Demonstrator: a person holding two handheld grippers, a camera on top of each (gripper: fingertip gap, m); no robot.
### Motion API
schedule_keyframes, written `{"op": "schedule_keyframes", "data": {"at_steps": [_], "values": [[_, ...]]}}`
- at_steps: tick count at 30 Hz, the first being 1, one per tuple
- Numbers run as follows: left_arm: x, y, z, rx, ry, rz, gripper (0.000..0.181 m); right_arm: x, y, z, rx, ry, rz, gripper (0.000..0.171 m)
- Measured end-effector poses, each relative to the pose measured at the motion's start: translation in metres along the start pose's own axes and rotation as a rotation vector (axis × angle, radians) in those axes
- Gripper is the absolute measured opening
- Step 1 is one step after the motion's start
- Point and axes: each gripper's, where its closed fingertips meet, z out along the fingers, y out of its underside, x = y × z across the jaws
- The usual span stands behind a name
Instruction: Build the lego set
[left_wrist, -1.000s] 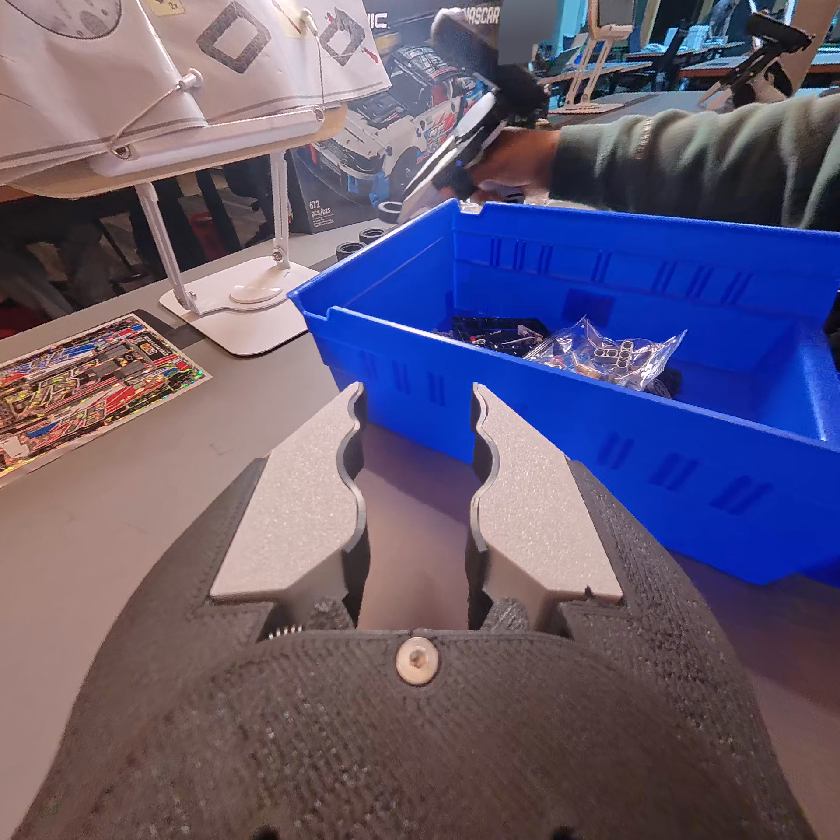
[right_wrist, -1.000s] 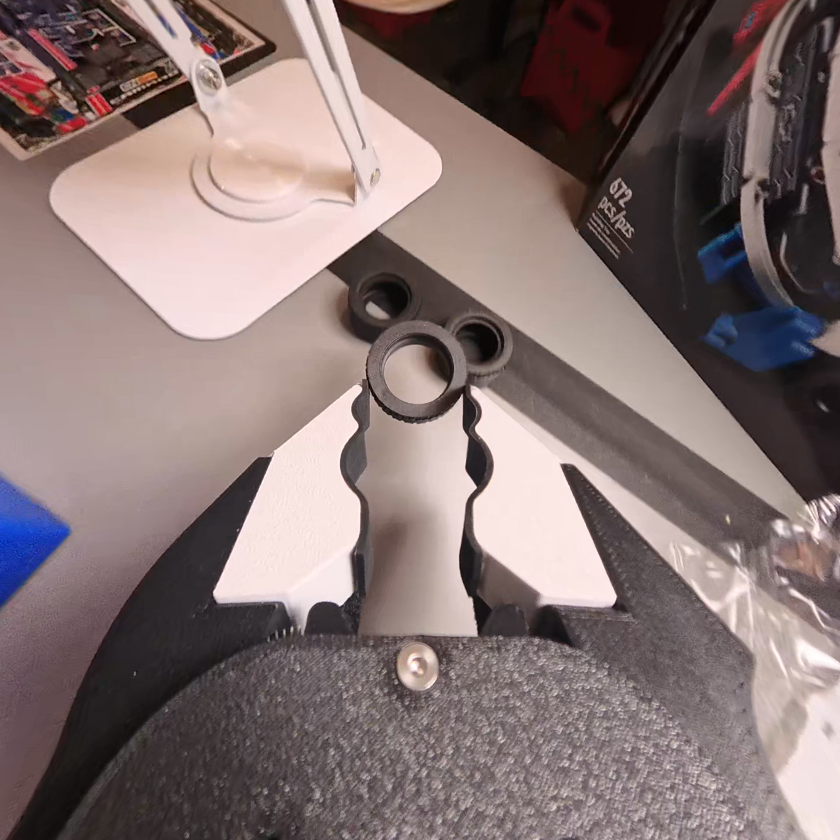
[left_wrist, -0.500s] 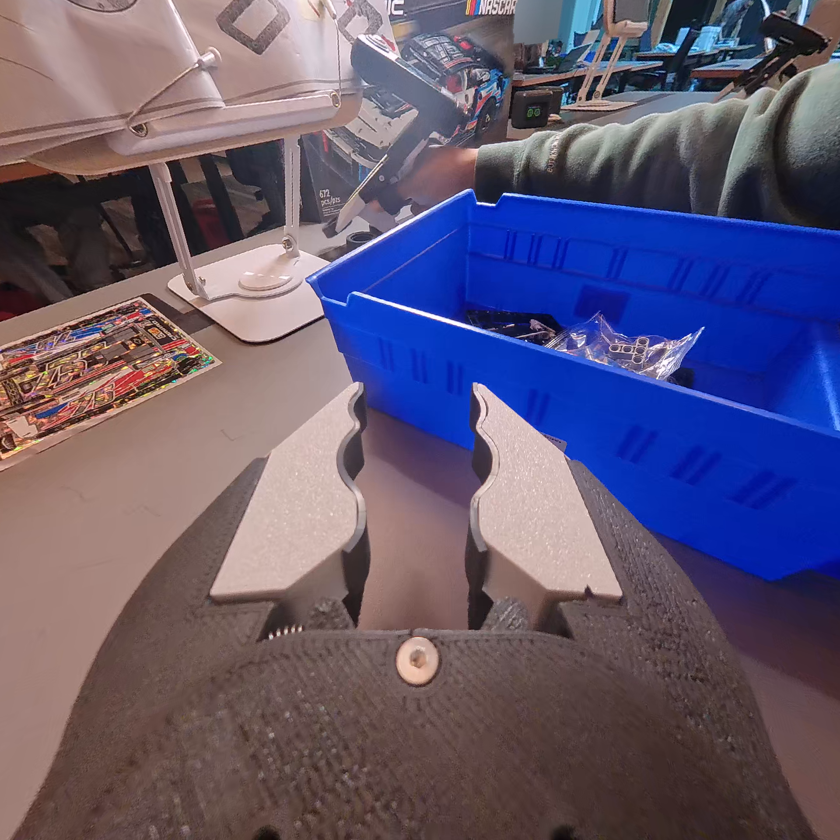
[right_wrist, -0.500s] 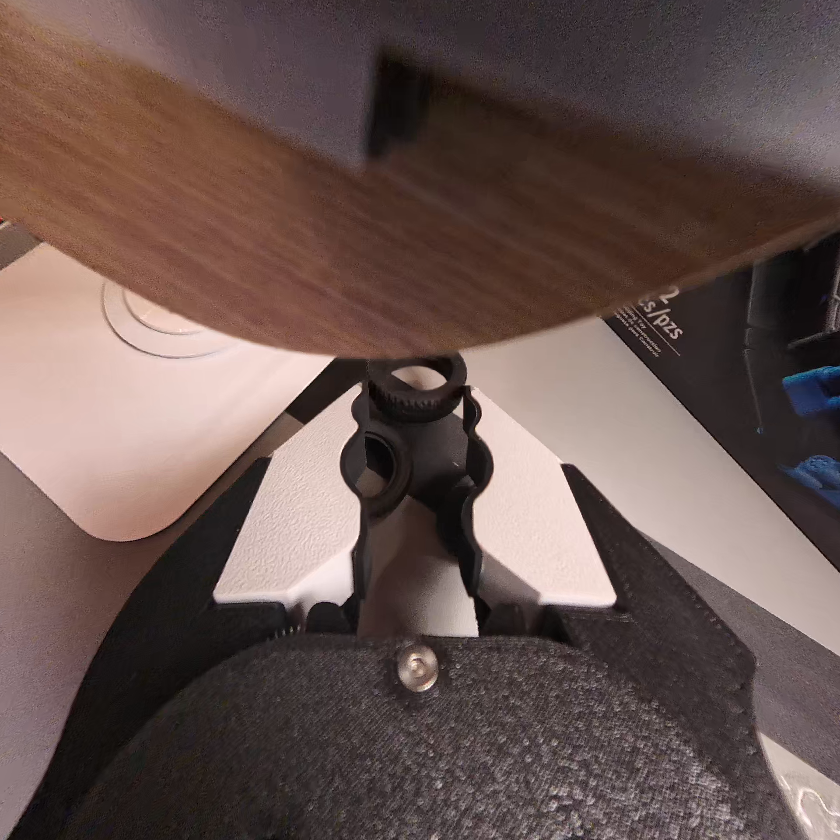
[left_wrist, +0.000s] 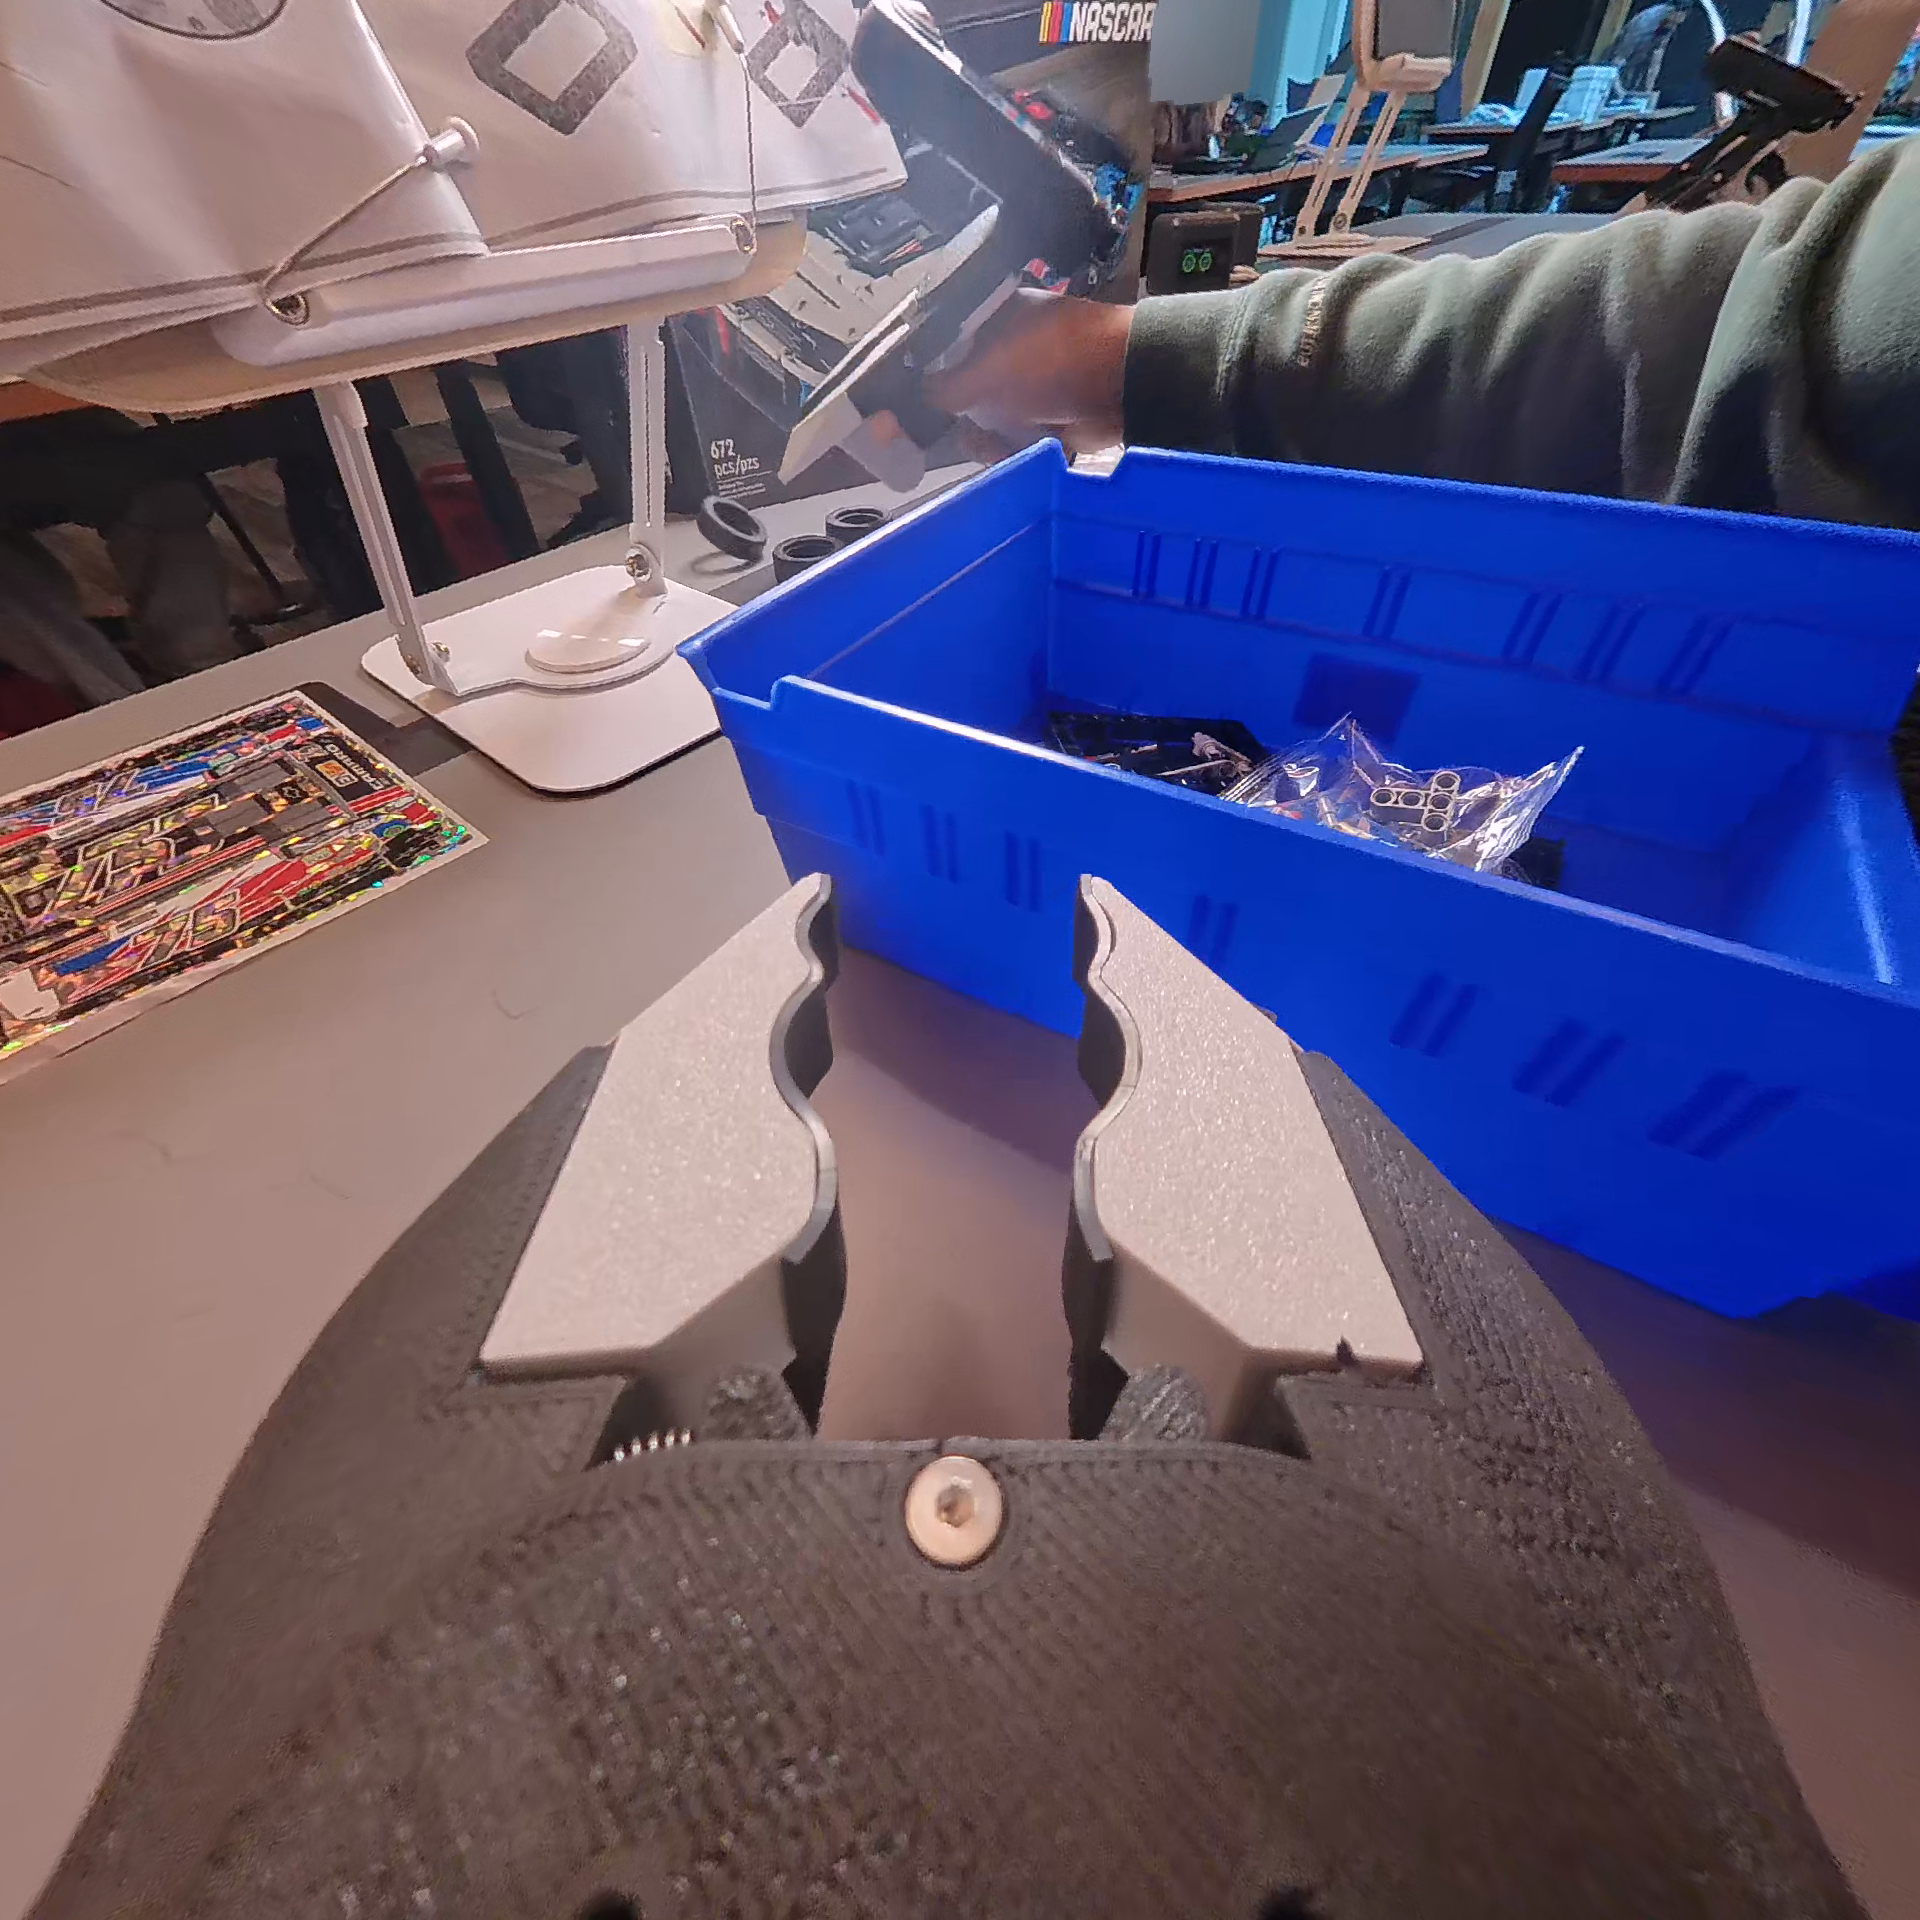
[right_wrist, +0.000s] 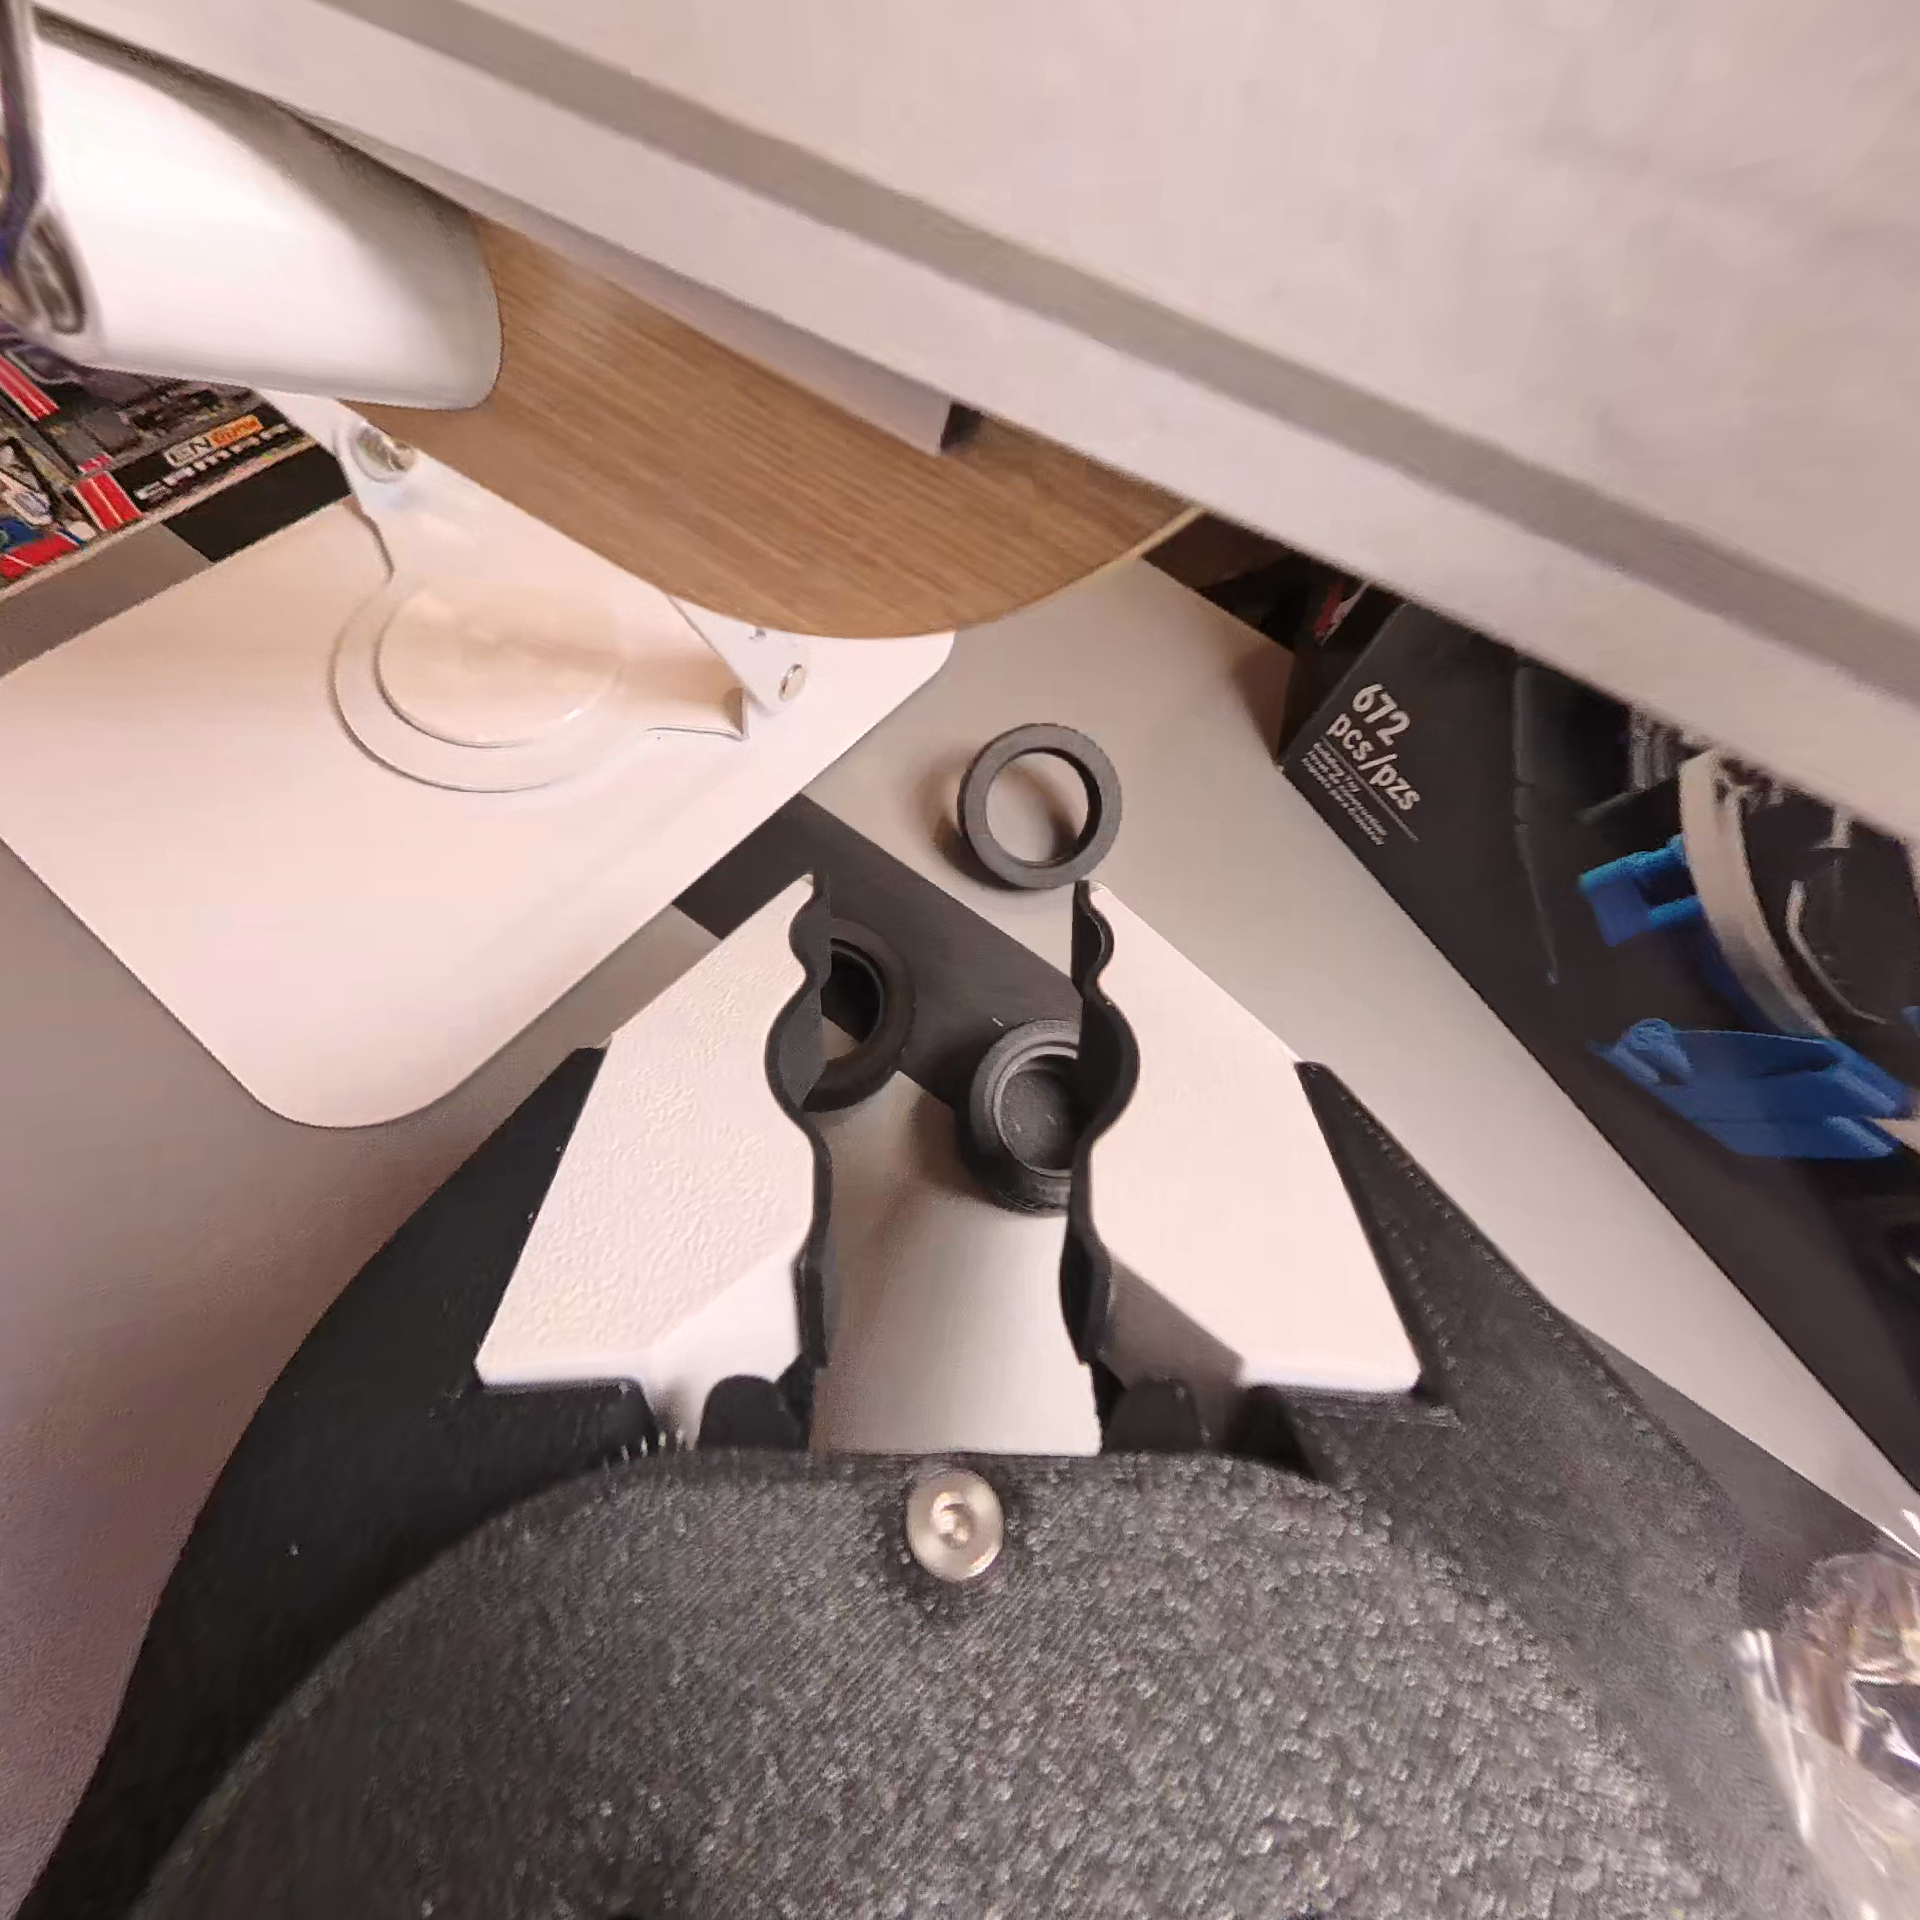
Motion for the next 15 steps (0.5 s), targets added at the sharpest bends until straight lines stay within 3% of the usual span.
{"op": "schedule_keyframes", "data": {"at_steps": [9,15], "values": [[-0.001,-0.003,-0.003,0.008,-0.018,0.02,0.043,0.009,0.001,-0.031,0.099,0.006,-0.041,0.046],[-0.002,-0.007,-0.006,0.02,-0.023,0.024,0.043,-0.053,0.068,-0.12,-0.114,-0.366,-0.098,0.054]]}}
